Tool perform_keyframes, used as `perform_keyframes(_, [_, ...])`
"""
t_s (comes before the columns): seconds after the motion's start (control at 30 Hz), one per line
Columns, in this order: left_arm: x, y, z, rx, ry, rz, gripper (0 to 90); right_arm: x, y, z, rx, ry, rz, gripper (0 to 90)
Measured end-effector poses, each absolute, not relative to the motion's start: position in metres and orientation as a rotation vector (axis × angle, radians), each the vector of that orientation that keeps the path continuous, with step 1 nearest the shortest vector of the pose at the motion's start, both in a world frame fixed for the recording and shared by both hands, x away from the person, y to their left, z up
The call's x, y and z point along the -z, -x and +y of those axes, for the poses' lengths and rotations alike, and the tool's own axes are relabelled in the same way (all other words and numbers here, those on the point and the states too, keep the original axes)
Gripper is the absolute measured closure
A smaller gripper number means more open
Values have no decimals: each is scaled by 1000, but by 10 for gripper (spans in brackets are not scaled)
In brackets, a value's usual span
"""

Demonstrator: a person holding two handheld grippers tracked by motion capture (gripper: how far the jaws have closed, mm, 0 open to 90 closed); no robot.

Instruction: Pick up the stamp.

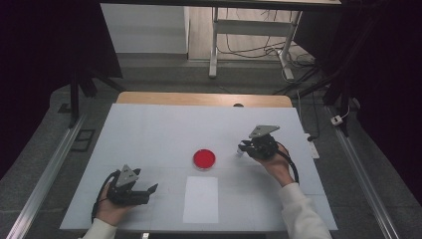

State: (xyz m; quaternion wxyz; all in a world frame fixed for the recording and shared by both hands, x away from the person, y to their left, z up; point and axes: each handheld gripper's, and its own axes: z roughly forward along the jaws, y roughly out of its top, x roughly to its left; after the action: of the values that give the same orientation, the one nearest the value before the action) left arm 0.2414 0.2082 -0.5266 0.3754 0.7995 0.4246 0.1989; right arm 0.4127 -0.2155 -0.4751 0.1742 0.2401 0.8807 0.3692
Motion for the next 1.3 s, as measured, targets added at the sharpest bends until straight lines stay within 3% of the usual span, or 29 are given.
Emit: perform_keyframes(1.3, [528,-242,207,-515,-2051,1087,177,453,-375,-229,-1292,-766,2360,752])
